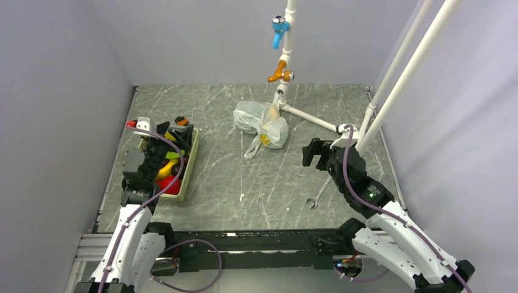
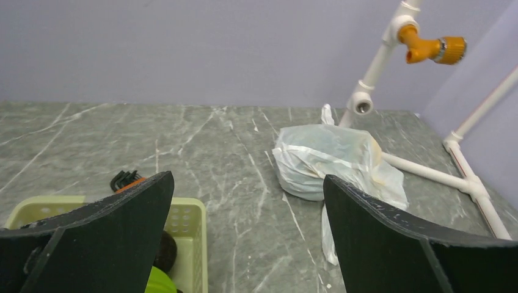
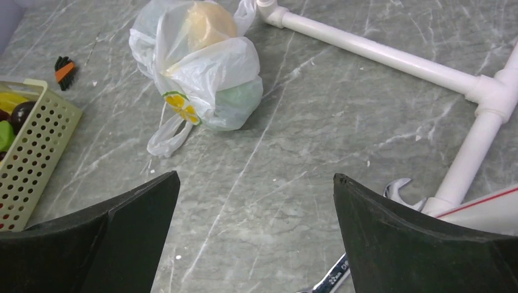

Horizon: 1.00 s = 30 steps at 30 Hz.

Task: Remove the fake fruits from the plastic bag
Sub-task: Adjust the plastic bag at the center of the board.

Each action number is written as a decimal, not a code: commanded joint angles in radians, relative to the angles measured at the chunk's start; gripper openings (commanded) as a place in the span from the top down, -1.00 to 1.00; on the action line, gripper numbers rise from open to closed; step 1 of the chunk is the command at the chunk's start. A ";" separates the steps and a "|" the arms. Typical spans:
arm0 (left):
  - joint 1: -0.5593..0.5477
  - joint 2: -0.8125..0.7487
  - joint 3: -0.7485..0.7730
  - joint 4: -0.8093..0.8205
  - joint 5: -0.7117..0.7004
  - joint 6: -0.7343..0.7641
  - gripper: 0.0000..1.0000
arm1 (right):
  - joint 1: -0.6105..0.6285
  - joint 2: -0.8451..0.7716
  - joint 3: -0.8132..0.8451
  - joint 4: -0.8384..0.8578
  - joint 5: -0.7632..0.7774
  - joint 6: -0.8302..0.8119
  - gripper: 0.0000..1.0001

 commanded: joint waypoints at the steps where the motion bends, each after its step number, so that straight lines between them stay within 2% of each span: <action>1: -0.027 0.024 0.044 0.056 0.072 0.024 -0.98 | -0.001 0.031 -0.018 0.116 0.026 0.048 -0.99; 5: -0.040 0.053 0.056 0.035 0.063 0.017 -0.98 | -0.001 0.152 0.017 0.029 0.112 0.152 -0.99; 11: -0.040 0.078 0.079 -0.003 0.049 0.015 -0.98 | -0.001 0.401 0.133 -0.105 0.117 0.278 -0.99; 17: -0.040 0.082 0.082 -0.013 0.037 0.013 -0.98 | -0.002 0.577 0.227 -0.126 -0.096 0.179 -1.00; 19: -0.040 0.091 0.089 -0.024 0.034 0.011 -0.98 | 0.001 0.576 0.187 -0.057 -0.174 0.142 -0.99; 23: -0.040 0.120 0.106 -0.042 0.054 -0.006 -0.98 | 0.002 0.514 0.045 0.203 -0.303 0.103 -0.99; 30: -0.036 0.161 0.138 -0.082 0.082 -0.066 -0.98 | 0.013 0.632 0.073 0.395 -0.280 0.054 -0.99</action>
